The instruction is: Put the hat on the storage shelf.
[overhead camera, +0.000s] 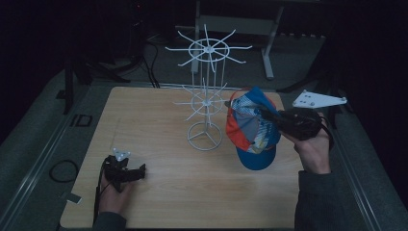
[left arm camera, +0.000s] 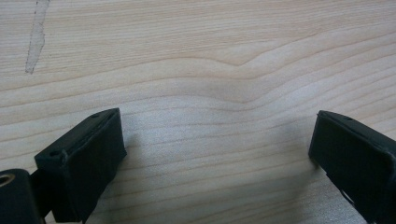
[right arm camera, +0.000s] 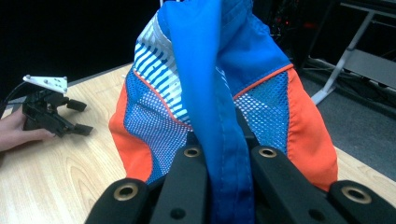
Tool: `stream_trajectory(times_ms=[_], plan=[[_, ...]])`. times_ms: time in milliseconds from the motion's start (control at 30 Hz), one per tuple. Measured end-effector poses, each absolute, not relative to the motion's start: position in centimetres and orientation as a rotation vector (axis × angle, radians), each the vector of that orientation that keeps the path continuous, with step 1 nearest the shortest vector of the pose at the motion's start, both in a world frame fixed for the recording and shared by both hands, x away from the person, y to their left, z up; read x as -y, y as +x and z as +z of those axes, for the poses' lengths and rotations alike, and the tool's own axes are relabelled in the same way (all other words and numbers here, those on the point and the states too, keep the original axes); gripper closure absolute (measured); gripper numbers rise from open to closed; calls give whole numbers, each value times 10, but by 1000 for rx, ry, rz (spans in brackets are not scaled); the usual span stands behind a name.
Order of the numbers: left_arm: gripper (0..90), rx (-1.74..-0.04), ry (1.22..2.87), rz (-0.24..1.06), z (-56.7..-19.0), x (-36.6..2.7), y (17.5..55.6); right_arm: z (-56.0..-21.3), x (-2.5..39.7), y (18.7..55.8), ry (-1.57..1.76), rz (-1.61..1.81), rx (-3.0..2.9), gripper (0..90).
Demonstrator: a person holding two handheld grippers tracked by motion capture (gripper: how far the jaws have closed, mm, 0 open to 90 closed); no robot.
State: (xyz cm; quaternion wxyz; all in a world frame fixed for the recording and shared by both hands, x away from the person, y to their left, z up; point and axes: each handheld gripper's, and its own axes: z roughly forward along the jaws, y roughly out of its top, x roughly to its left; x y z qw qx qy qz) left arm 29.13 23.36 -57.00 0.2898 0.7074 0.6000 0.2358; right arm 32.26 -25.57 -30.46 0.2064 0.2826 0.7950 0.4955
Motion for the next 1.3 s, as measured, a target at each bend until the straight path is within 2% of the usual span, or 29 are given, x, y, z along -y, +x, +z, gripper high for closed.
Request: stream_trajectory(times_ms=[1300], plan=[[39, -1600, 1888, 630, -570, -234, 291, -281, 262, 317, 764, 1547, -2099, 885]])
